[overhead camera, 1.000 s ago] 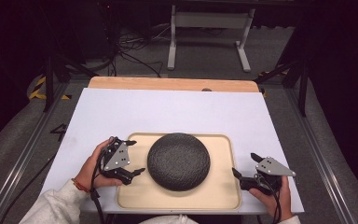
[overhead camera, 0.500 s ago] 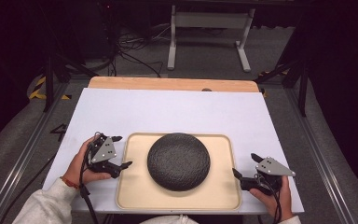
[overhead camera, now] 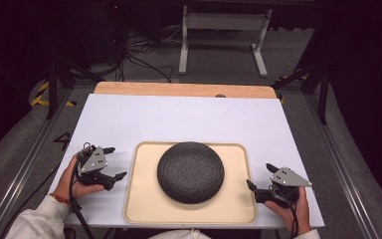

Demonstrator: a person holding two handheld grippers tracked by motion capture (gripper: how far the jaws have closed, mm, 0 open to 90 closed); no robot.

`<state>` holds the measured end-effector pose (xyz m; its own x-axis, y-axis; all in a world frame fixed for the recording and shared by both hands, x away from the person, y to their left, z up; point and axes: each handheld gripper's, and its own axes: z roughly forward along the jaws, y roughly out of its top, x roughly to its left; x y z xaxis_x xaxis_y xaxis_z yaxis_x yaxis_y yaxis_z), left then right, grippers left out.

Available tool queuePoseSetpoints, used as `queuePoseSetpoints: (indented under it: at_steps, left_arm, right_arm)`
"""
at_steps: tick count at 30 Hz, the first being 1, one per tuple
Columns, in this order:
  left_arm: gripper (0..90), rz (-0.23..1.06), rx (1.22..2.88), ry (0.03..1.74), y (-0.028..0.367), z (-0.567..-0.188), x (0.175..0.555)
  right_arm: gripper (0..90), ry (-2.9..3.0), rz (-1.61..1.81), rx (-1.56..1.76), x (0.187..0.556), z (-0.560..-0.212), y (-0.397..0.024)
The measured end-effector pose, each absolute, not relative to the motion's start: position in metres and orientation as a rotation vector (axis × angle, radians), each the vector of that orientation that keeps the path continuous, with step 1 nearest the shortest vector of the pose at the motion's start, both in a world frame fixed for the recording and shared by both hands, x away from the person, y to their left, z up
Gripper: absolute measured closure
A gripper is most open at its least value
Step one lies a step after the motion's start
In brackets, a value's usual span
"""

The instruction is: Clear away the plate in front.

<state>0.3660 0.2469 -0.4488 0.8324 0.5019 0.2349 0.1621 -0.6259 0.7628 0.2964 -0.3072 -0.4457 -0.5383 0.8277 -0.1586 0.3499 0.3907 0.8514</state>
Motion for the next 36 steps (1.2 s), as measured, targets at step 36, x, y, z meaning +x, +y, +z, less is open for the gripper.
queuePoseSetpoints:
  at_steps: [36]
  left_arm:
    - [8.2,0.410,2.143,0.628,0.288,-0.466,0.342]
  right_arm:
    - [12.4,2.091,1.100,0.971,0.308,-0.444,-0.300]
